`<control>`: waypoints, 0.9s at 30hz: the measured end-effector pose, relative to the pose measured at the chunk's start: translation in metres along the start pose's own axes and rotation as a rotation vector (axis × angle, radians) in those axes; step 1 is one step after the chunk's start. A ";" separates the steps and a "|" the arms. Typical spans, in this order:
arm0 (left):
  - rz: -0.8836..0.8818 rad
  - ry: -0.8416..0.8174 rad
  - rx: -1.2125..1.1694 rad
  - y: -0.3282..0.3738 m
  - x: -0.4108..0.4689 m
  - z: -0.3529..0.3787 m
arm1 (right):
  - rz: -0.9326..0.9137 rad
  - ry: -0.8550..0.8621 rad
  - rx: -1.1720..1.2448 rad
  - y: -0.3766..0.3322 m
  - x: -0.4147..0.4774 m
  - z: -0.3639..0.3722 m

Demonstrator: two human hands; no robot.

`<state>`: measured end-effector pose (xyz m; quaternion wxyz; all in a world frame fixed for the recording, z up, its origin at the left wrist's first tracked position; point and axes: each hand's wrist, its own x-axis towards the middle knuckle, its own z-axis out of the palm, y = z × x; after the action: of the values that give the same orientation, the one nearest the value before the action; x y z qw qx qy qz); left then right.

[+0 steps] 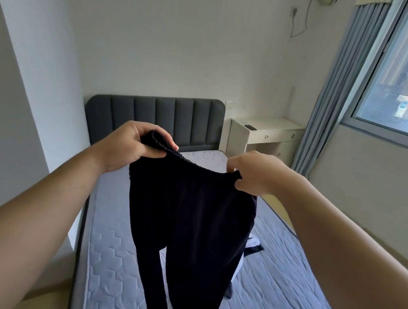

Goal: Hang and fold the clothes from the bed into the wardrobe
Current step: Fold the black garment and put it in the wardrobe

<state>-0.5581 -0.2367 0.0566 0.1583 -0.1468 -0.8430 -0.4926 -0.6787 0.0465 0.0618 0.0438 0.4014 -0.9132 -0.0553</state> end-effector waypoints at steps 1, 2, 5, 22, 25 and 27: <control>-0.002 0.008 0.024 0.000 0.001 0.002 | 0.003 0.045 -0.059 -0.001 -0.002 0.002; -0.009 0.020 0.057 0.000 0.002 0.004 | -0.005 0.098 -0.118 -0.002 -0.003 0.005; -0.026 0.073 0.135 0.000 0.005 0.010 | -0.003 0.205 -0.218 -0.005 -0.003 0.009; -0.144 -0.126 -0.118 -0.008 -0.018 0.000 | 0.006 -0.008 0.537 -0.030 -0.004 0.023; -0.136 -0.103 -0.089 -0.011 -0.022 -0.001 | -0.013 0.056 0.308 -0.037 -0.004 0.022; -0.136 -0.085 -0.078 -0.013 -0.024 -0.001 | -0.005 0.030 0.220 -0.041 -0.007 0.019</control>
<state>-0.5414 -0.2457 0.0369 0.0827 -0.1160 -0.8372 -0.5281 -0.6468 0.0252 0.0372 0.0131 0.4068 -0.9120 0.0511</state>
